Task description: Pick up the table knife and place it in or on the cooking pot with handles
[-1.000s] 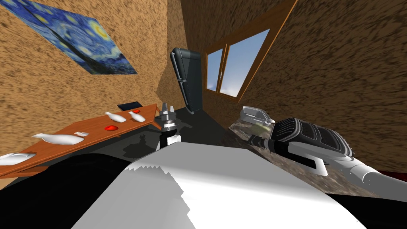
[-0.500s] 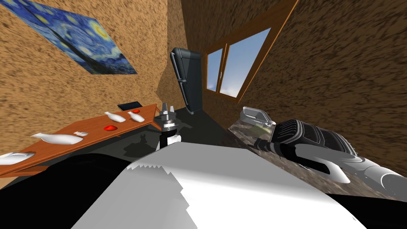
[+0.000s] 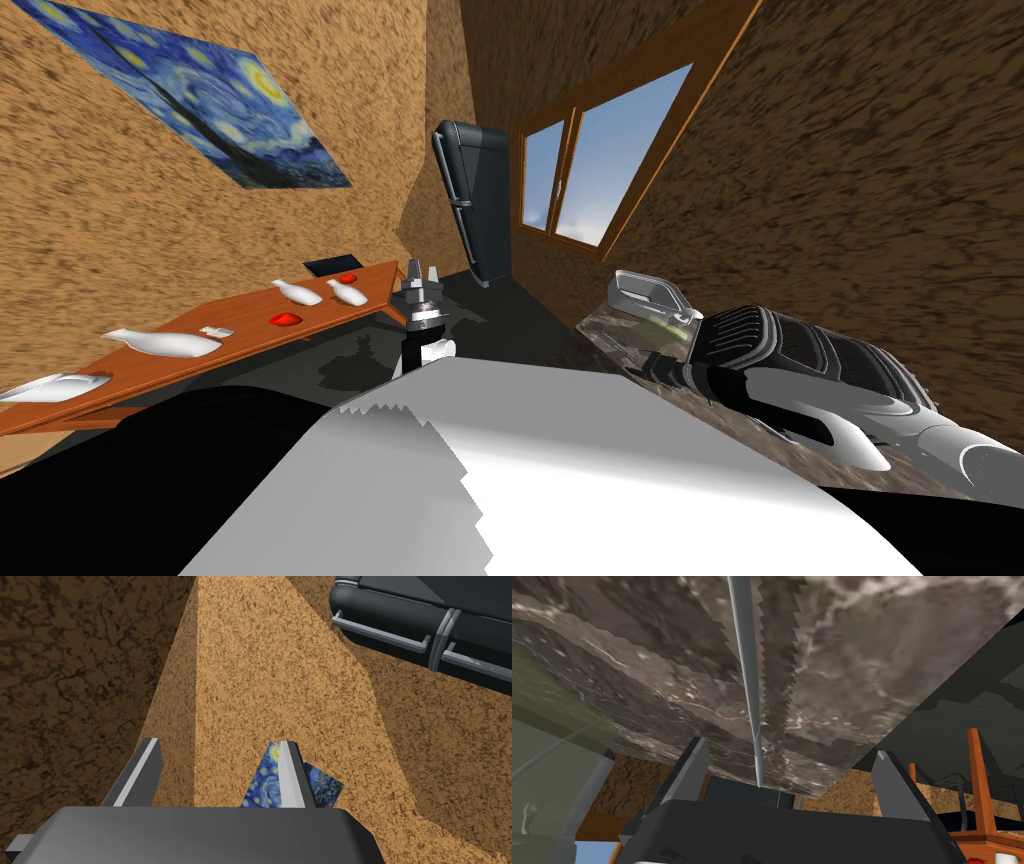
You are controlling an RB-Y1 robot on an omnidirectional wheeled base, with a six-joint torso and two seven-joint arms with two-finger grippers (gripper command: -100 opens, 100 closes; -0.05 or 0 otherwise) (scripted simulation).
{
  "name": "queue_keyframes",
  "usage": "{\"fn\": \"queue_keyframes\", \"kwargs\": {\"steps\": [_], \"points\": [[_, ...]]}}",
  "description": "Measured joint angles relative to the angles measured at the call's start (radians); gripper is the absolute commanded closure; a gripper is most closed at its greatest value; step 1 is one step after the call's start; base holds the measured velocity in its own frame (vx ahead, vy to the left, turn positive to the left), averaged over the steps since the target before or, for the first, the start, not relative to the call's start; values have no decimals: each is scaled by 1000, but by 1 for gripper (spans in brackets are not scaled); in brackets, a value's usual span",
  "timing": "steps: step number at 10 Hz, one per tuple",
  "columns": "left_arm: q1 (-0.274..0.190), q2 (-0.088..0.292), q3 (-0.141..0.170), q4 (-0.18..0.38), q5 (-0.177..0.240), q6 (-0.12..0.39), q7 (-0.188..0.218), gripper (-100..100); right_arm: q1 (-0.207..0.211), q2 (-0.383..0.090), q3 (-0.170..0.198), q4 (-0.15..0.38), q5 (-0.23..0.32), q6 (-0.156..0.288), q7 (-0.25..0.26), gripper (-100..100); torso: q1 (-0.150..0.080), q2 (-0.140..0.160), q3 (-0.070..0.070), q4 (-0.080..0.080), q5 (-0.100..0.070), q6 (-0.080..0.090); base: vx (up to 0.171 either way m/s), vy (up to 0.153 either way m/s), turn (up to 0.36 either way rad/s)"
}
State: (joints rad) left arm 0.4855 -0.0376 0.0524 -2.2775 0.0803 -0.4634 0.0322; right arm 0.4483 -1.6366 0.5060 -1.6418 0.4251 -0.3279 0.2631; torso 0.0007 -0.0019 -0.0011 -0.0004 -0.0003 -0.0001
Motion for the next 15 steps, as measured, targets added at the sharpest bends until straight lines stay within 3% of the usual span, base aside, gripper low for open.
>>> {"fn": "queue_keyframes", "kwargs": {"steps": [1,5,7,11,15], "points": [[0,0,0,0,0,0,0,0,0,2,0,1,0,1,2,100,0,1,0,0,0,0,0,0,0],[0,0,0,0,0,0,0,0,-4,-3,-6,5,0,6,2,100,0,2,0,-2,-5,0,4,-5,1],[0,0,0,0,0,0,0,0,-4,-3,-6,5,0,6,2,-100,0,2,0,-2,-5,0,-29,-10,-77],[0,0,0,0,0,0,0,0,-53,-43,-53,-24,43,-7,22,-100,-4,14,7,0,-6,2,-144,-58,-182],[0,0,0,0,0,0,0,0,-48,-84,-95,-68,95,-12,65,-100,-10,14,7,0,-8,2,-139,-135,-223]]}}
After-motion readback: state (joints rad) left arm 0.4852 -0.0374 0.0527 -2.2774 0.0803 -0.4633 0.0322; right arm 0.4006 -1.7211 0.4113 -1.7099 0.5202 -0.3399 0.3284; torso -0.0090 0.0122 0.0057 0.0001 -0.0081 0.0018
